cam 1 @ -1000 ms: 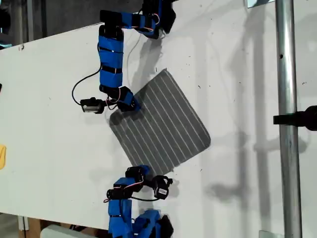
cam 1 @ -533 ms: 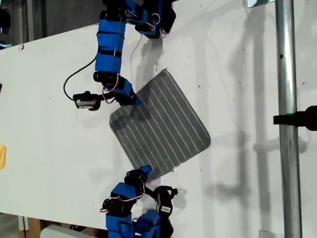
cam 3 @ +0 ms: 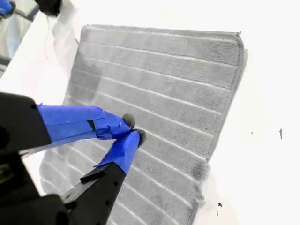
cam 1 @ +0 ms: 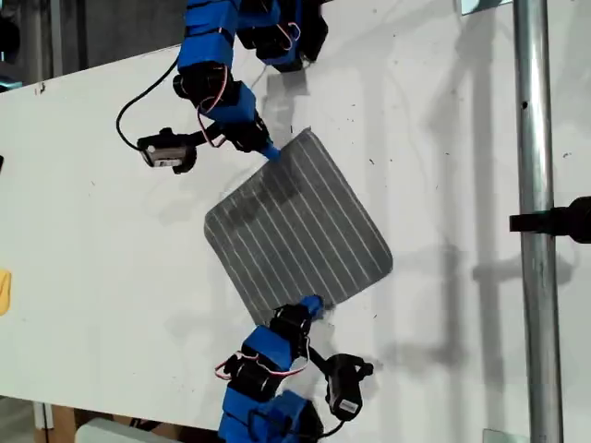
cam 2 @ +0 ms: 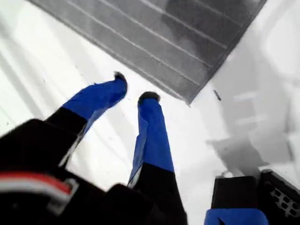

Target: Grasp corners of a towel and fold twice.

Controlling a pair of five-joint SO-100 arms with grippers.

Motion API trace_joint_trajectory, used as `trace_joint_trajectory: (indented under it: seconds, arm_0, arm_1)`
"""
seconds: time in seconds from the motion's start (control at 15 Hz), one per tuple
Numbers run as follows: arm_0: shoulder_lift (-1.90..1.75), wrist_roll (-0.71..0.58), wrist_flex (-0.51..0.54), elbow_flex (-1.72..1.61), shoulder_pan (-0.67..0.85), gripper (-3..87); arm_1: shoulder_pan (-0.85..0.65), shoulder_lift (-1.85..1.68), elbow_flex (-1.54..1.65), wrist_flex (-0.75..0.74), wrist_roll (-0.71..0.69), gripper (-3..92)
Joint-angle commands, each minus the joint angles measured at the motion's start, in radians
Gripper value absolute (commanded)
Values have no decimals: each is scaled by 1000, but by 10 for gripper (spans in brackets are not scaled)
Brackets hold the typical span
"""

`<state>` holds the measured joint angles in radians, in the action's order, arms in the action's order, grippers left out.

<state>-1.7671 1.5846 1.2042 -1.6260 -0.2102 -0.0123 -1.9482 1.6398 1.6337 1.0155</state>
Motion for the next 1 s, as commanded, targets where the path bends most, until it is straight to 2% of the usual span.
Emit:
trace_joint_trajectory:
  seconds: [0.0,0.07,0.2,0.4,0.67,0.93]
  arm_0:
    - [-8,-29,-37,61,-57,194]
    - [-6,-64,-63,61,-67,234]
    - [2,-126,-84,84,-77,245]
    - [69,-143,-87,103,-71,264]
    - [258,-115,-178,129,-57,242]
    - [449,-91,-183,239,-34,239]
  arm_1:
    - [44,-83,34,29,0,342]
    - [54,-120,63,31,-5,362]
    - [57,-193,106,57,-20,397]
    - [57,-229,183,63,-34,400]
    - [63,-172,465,-167,-55,385]
    - [40,-118,689,-433,-61,340]
